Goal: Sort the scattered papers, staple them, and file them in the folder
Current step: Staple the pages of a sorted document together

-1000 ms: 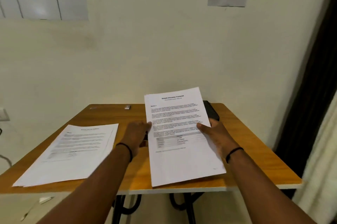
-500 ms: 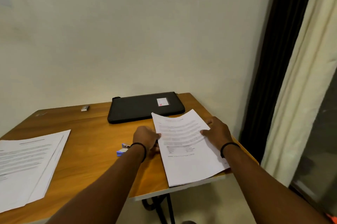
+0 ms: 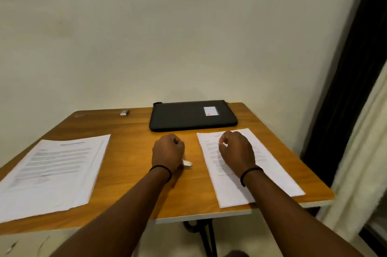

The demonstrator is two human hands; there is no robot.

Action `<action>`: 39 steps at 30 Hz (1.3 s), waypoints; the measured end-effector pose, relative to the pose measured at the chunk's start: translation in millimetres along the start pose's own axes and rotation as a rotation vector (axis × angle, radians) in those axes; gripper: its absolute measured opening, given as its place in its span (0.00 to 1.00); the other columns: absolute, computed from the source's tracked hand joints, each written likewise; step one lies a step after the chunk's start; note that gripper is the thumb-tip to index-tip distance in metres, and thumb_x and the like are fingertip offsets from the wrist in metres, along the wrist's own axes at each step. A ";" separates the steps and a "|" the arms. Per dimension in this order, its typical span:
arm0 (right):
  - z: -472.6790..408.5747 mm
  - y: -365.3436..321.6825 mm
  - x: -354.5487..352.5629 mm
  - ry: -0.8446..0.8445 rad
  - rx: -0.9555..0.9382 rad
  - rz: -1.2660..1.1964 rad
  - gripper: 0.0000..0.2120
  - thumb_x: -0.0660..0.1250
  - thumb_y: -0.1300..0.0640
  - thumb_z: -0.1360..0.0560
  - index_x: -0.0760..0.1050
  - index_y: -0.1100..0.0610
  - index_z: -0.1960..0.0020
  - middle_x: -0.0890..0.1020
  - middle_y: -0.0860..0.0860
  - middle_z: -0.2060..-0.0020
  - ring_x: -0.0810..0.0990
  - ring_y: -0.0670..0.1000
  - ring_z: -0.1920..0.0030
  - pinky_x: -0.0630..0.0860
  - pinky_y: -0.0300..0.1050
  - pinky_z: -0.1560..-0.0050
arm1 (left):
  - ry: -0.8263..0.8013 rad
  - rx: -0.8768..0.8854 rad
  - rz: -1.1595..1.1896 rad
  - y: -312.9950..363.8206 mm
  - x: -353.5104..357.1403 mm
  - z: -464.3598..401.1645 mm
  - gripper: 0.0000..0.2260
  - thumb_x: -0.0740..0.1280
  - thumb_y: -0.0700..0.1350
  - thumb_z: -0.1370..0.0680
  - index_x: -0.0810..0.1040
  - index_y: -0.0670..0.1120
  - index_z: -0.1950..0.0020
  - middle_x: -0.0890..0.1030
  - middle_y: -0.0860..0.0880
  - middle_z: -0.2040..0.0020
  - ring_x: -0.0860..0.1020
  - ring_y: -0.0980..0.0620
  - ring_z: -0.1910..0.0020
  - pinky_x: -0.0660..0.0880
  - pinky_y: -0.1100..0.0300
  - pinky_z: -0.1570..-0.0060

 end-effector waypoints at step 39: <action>68.7 -264.4 214.6 -0.601 0.244 -0.203 0.14 0.74 0.51 0.28 0.75 0.58 0.48 0.83 0.54 0.47 0.80 0.55 0.56 0.73 0.43 0.62 | 0.013 -0.539 -0.447 -275.9 -257.7 1.6 0.25 0.76 0.66 0.36 0.73 0.49 0.55 0.79 0.48 0.55 0.78 0.49 0.54 0.74 0.56 0.58</action>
Point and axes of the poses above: each hand's wrist, its own z-axis away from the middle knuckle, its own x-axis out of the palm, y = z × x, the point moved 10 cm from there along -z, towards the middle knuckle
